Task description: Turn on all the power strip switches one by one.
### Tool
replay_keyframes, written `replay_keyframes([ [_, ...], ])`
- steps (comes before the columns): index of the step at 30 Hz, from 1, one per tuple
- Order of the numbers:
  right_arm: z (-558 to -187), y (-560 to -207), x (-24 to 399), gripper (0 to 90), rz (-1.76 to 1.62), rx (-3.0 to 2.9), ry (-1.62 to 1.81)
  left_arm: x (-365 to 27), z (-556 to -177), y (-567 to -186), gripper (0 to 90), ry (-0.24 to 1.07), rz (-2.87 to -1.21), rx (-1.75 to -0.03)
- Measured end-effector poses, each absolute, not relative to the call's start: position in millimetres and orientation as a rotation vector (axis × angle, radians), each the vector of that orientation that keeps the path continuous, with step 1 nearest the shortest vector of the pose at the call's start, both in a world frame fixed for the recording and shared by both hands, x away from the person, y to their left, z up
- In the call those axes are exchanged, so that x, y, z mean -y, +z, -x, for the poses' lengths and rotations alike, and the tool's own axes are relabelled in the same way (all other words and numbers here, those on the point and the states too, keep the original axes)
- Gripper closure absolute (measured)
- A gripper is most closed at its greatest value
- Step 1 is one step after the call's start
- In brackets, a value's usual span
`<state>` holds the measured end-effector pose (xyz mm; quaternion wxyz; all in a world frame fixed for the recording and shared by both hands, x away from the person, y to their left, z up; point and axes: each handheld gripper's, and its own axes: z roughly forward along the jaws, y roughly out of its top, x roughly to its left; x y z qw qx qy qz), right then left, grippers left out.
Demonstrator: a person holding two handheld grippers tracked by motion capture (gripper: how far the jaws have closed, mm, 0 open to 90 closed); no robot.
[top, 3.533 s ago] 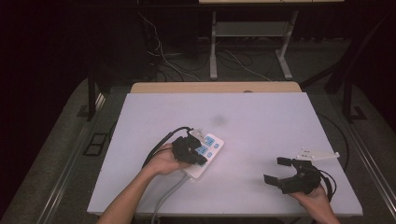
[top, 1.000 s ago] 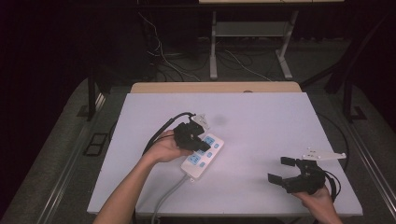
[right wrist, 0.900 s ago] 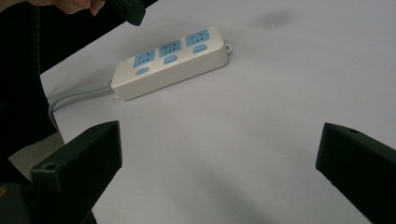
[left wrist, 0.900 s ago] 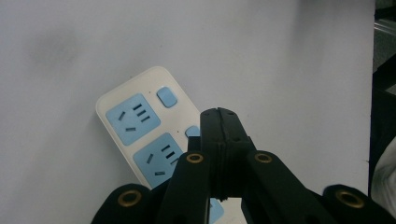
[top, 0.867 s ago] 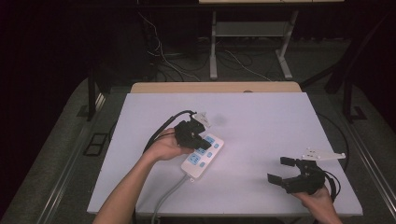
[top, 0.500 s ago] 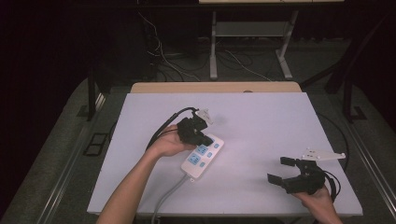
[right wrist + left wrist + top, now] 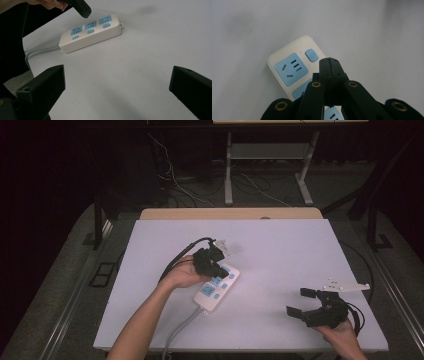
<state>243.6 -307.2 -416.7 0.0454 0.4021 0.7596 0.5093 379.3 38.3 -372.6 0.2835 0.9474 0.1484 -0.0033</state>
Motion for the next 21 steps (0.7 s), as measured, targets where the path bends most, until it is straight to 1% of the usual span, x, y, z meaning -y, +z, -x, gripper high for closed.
replay_keyframes([
  [21,-244.1,-416.9,306.8,0.2,-1.227,-2.325,1.551,-36.1,-376.0,-390.0,89.4,-0.033,-2.553,-0.392],
])
